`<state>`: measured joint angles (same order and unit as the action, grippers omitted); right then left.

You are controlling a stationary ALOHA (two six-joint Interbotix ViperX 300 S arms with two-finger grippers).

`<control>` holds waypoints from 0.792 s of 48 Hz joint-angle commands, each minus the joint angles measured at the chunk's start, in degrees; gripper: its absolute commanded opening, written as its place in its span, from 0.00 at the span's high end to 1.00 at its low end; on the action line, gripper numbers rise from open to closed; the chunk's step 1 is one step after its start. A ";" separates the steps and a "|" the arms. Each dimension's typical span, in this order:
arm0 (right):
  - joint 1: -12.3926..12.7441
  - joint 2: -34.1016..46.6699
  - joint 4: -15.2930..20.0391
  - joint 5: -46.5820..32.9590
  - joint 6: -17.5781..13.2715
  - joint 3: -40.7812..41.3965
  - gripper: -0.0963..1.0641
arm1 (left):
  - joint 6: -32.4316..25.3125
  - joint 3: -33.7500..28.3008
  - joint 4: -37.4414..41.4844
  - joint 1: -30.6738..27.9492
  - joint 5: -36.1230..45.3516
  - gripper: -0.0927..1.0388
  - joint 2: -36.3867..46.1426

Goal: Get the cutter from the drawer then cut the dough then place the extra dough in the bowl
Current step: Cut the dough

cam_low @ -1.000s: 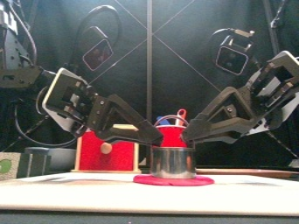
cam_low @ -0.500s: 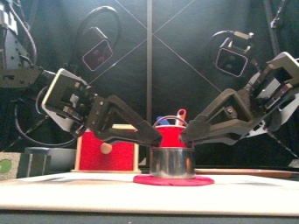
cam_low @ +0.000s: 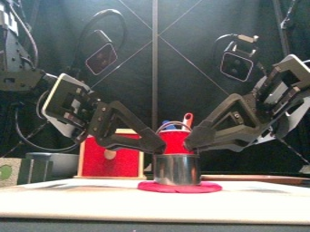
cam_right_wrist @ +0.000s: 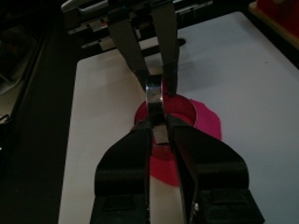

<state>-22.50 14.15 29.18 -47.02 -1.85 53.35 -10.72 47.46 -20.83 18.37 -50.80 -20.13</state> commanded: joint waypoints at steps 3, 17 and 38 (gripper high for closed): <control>0.09 0.79 0.70 1.85 -0.70 0.00 0.52 | 0.09 -0.26 0.09 0.26 1.05 0.44 0.62; 0.18 1.32 2.02 4.57 -0.70 0.18 0.53 | 0.18 -0.26 0.09 0.09 2.37 0.44 0.62; 0.26 1.67 2.37 7.65 -0.79 0.09 0.53 | 0.26 -0.44 0.09 0.09 4.48 0.44 0.44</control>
<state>-22.15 14.33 31.11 -42.01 -1.85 53.00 -10.63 46.93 -20.92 18.19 -47.37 -19.86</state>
